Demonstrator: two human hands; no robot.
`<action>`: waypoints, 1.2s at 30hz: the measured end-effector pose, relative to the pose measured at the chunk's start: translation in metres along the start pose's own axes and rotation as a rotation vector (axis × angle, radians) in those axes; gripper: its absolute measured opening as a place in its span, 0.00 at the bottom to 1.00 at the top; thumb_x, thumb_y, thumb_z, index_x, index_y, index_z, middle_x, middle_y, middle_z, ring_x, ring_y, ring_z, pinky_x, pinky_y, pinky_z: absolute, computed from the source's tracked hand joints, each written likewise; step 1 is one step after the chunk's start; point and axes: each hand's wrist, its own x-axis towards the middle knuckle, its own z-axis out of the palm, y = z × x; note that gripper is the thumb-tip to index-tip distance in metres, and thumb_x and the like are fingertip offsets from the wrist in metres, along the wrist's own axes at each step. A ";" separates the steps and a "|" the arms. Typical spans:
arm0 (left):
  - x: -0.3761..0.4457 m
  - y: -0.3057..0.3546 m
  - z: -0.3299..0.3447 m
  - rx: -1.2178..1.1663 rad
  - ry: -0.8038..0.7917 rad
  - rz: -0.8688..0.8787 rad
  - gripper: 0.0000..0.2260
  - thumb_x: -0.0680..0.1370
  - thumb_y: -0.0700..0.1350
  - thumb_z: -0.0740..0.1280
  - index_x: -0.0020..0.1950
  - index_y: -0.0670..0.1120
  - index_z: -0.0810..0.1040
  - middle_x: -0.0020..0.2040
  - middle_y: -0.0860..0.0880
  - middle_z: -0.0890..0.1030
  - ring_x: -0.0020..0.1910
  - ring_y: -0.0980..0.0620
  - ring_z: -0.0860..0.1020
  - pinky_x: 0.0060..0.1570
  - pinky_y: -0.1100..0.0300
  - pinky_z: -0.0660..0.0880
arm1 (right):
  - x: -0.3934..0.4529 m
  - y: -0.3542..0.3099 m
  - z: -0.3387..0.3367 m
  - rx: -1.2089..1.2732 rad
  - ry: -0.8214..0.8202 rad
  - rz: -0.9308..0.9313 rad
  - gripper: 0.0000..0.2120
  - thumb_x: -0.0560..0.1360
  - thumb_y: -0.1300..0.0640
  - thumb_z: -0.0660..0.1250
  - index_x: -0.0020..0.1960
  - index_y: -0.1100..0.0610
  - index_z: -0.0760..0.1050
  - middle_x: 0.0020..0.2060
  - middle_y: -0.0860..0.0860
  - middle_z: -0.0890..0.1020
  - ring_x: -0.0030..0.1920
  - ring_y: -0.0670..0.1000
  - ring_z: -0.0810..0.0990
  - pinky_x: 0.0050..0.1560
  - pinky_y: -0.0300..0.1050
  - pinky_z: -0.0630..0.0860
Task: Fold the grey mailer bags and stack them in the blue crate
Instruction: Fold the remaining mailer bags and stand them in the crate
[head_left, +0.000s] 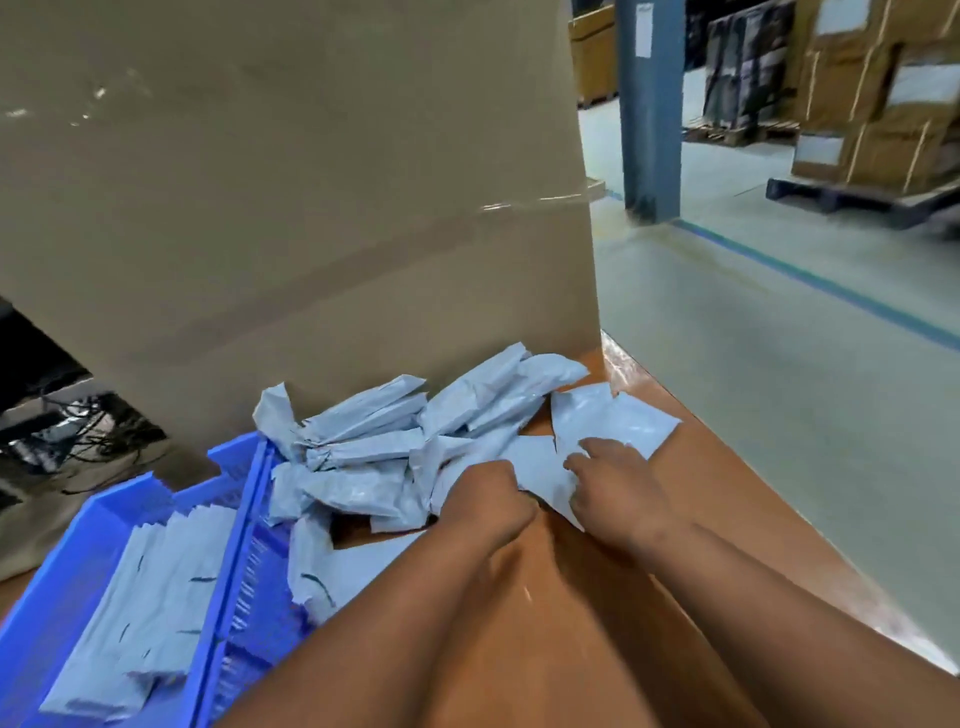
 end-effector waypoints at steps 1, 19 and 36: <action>0.003 0.009 0.009 -0.021 -0.027 -0.016 0.17 0.75 0.58 0.70 0.59 0.50 0.80 0.57 0.50 0.82 0.58 0.47 0.79 0.53 0.53 0.76 | 0.001 0.016 0.002 -0.011 -0.016 0.031 0.25 0.77 0.46 0.61 0.74 0.46 0.74 0.77 0.53 0.70 0.77 0.58 0.67 0.77 0.61 0.63; -0.002 0.009 0.082 -0.780 -0.114 -0.304 0.13 0.72 0.44 0.78 0.56 0.51 0.88 0.51 0.50 0.89 0.49 0.48 0.88 0.54 0.46 0.84 | -0.058 0.058 0.032 0.120 0.208 -0.195 0.20 0.78 0.41 0.61 0.64 0.49 0.79 0.67 0.54 0.76 0.71 0.59 0.72 0.75 0.64 0.67; -0.171 -0.154 0.088 -1.055 -0.154 -0.421 0.23 0.75 0.32 0.76 0.67 0.46 0.75 0.58 0.46 0.87 0.57 0.47 0.86 0.50 0.51 0.83 | -0.090 -0.056 0.071 0.028 0.095 -0.241 0.26 0.83 0.36 0.54 0.67 0.52 0.78 0.62 0.53 0.80 0.61 0.59 0.79 0.60 0.56 0.77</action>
